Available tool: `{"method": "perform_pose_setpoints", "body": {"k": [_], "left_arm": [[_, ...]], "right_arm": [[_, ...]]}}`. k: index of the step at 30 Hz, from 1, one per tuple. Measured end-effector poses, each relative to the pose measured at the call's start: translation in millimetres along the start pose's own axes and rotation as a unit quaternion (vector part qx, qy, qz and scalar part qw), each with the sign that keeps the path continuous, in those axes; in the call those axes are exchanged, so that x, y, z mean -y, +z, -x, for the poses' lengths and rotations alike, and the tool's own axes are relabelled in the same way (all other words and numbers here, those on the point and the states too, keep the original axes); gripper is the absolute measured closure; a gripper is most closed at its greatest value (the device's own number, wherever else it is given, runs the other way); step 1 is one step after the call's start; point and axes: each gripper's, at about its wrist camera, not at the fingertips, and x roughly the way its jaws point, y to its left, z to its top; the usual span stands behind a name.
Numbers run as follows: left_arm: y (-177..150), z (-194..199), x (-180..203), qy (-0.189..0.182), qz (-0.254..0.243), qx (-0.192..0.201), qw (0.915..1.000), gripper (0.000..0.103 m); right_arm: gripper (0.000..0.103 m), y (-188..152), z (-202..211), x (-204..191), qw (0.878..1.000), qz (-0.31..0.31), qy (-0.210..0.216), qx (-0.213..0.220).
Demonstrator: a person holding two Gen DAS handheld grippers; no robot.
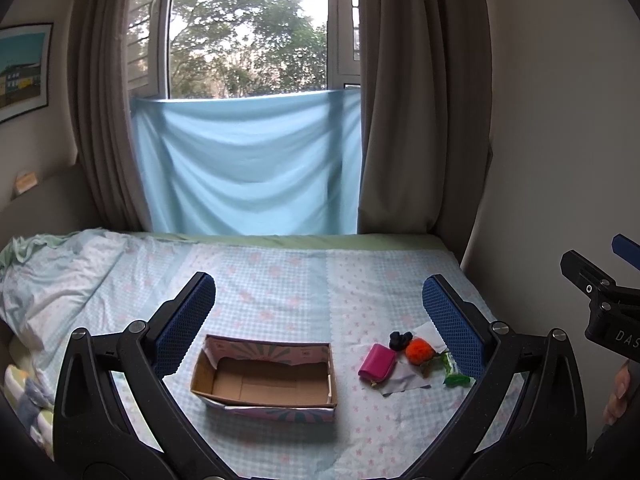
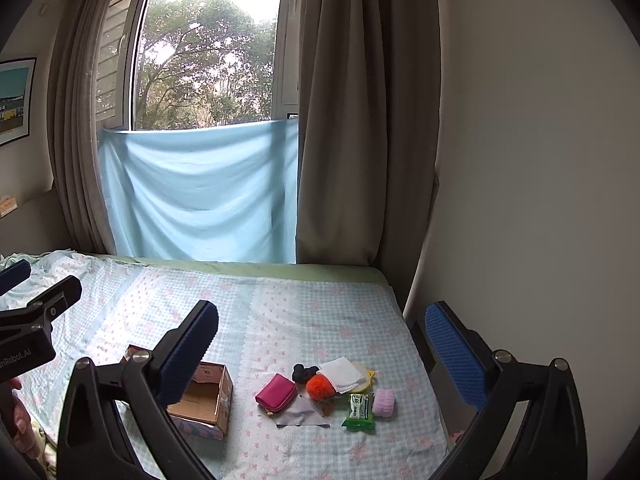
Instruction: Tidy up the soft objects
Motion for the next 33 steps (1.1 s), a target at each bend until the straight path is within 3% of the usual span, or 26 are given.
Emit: {"method": "perform_pose_setpoints", "body": {"k": [33], "left_arm": [[5,-12,-3,-0.006,-0.008,-0.003,0.9999,0.000]], "right_arm": [[0.000,8,-10,-8,1.000,0.003,-0.003,0.002]]}}
